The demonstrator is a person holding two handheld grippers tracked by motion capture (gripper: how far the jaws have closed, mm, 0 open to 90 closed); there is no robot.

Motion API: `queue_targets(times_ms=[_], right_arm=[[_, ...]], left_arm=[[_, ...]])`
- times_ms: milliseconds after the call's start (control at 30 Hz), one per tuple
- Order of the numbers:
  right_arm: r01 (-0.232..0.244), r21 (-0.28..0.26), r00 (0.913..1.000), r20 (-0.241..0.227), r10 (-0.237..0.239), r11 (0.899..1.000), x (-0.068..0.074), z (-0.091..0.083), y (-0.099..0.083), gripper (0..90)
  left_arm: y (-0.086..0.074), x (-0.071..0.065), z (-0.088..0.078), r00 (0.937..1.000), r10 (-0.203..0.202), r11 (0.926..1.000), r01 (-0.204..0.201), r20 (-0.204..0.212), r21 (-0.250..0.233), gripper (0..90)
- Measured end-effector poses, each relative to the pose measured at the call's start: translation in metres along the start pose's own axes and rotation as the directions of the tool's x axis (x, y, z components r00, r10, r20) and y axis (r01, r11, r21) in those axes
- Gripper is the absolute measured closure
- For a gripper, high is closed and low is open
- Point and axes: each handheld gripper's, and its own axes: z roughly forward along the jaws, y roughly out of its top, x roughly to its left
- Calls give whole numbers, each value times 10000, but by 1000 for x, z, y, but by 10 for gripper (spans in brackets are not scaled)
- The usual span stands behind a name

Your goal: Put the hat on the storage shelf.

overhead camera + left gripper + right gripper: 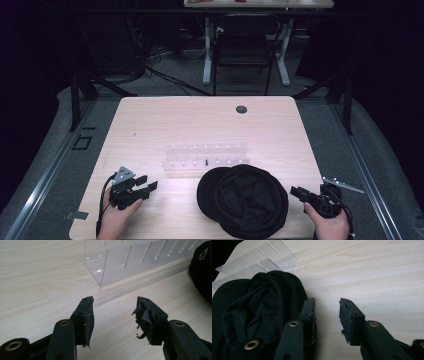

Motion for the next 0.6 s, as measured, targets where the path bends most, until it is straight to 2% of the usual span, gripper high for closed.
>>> queue_targets(times_ms=[167,333,367,500,533,567,600], right_arm=[[77,239,10000,46,-78,9997,7,-2,1,656],[140,127,9999,34,-141,9998,17,-8,4,662],[211,282,9997,109,-214,9994,17,-9,5,664],[-42,529,10000,-45,44,9986,16,-10,10,677],[-25,884,10000,25,22,9961,18,-10,13,681],[-25,884,10000,25,22,9961,18,-10,13,681],[99,1139,9997,216,-125,9934,22,-12,16,682]], left_arm=[[0,-1,-1,10000,36,10000,-36,51,48,489],[0,-1,-1,10000,-16,10000,16,73,13,489],[0,-1,-1,10000,-10,10000,10,49,-15,489],[0,-2,-1,10000,-41,10000,42,46,-9,489],[-1,-2,-1,10000,-23,10000,23,55,11,489],[-1,-3,0,10000,-7,10000,7,94,63,489],[-1,-4,0,10000,39,10000,-39,84,40,489]])
